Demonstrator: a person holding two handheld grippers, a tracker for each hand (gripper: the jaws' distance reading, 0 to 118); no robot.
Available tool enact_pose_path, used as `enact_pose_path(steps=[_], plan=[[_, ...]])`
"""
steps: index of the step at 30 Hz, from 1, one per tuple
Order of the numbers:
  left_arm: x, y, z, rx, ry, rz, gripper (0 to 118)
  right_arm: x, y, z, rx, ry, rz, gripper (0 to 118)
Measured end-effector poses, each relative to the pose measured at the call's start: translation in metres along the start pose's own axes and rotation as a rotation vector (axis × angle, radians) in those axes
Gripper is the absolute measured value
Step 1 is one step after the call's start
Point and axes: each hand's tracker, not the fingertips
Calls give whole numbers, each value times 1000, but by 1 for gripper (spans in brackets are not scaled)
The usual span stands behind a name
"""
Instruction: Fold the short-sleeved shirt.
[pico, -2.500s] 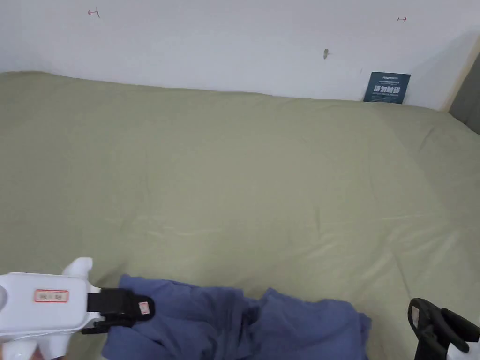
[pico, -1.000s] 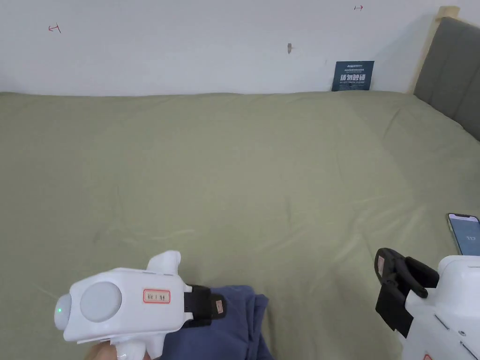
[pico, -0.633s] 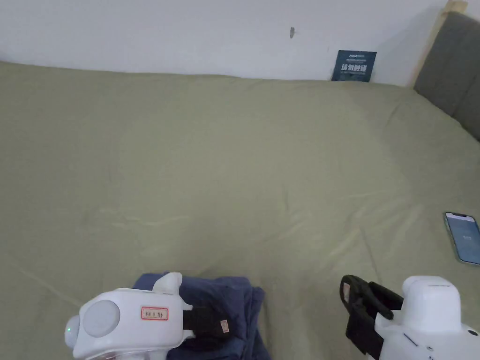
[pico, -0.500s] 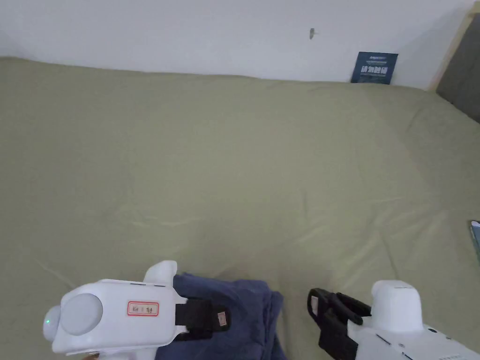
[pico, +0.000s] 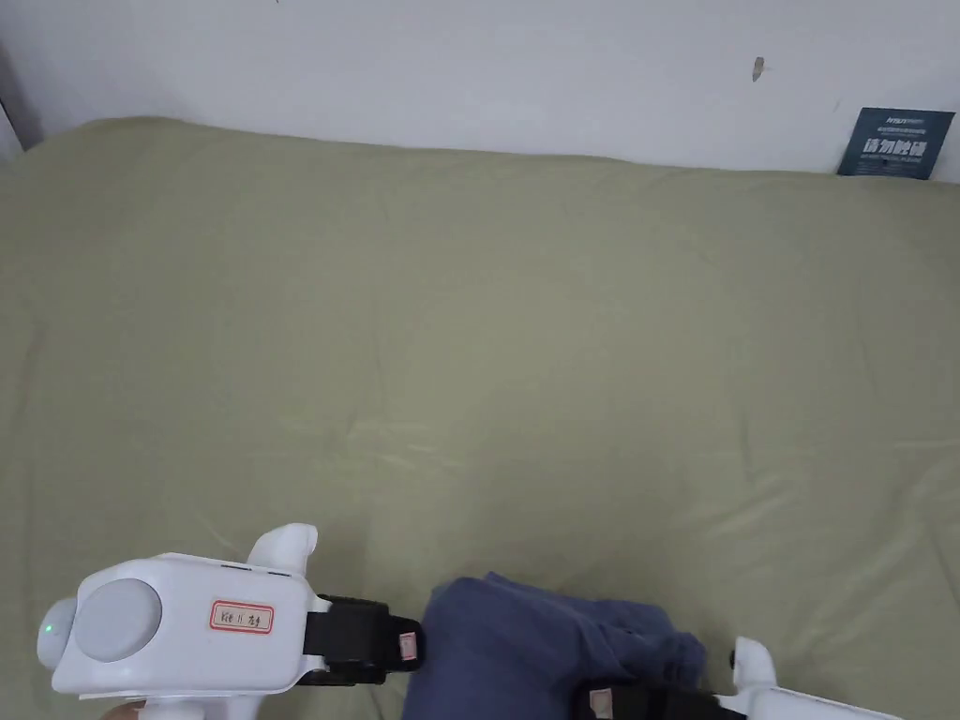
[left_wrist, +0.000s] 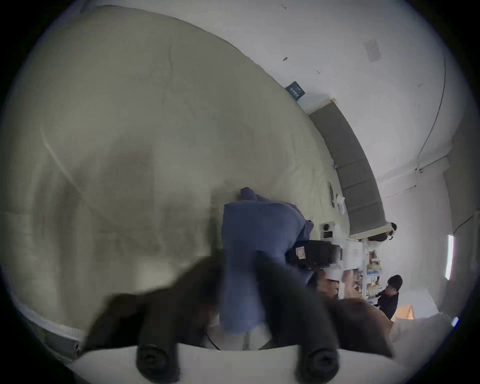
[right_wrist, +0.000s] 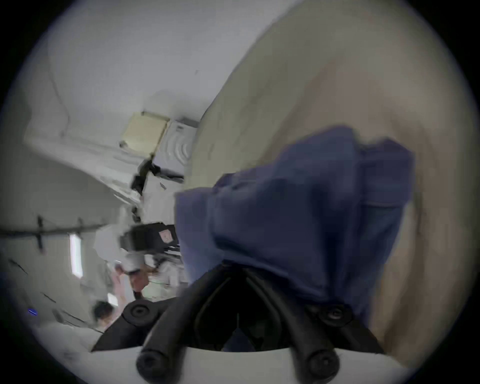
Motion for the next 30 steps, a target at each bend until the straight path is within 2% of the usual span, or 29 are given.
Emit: enact_pose_path(steps=[1,2,4,6,8,9,10,11,14,17,20,26,30], plan=[[-2,1,-5,-11,-45,-1,89,0,0,3,12,-16,11,0],[-6,3,-12,-43,-87,12,111,0,-1,5,9,-27,38,0],[-9,6,-25,-82,-163,23,113,0,-4,8,6,-28,39,0],[-11,7,-48,-129,-200,33,112,2,-3,9,15,-20,27,0],[-9,4,-65,-113,-232,-2,102,1,-4,8,16,-22,26,0],[-7,6,-68,-98,-242,-12,83,-1,-4,8,15,-30,34,0],[-5,6,-69,-95,-219,-4,43,-4,-4,8,14,-45,45,0],[-5,8,-69,-64,-138,-14,36,-11,-6,9,18,-72,63,0],[-11,13,-62,-98,-176,-10,36,-40,-10,12,37,-195,196,0],[-16,23,-26,-67,-172,-7,36,-78,-18,18,34,-243,360,0],[-38,44,34,1,-80,-23,36,-109,-22,21,80,-256,458,0],[-130,96,172,105,212,55,37,-135,-21,15,143,-275,514,0],[-194,135,225,133,301,126,36,-134,-17,8,162,-314,528,0]])
